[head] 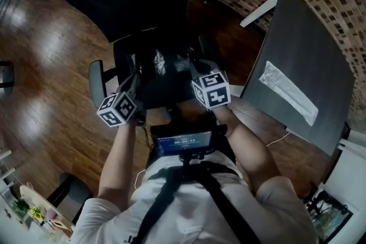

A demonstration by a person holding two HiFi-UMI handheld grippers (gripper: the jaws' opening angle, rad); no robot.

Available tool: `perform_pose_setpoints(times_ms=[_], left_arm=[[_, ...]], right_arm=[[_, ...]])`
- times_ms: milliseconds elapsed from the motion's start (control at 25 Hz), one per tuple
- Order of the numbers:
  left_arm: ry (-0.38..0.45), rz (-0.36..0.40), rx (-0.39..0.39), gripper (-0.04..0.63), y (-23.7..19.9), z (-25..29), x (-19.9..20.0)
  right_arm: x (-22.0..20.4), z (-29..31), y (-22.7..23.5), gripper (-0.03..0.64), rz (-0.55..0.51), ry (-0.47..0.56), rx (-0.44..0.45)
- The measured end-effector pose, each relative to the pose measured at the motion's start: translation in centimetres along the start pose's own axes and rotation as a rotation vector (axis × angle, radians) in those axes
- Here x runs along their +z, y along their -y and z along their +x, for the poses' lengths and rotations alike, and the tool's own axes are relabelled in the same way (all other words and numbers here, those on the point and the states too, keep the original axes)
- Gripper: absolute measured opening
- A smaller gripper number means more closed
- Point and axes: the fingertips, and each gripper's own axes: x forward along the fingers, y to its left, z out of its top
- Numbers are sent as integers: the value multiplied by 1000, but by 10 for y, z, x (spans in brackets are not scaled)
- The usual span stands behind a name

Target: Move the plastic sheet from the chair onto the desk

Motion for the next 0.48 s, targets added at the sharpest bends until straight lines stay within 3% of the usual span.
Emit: perform_pose_setpoints(times_ms=[480], left_arm=[[-55,103,-164,2,82,19,1]], right_arm=[[-9,-62,31,5,74,85,-101]])
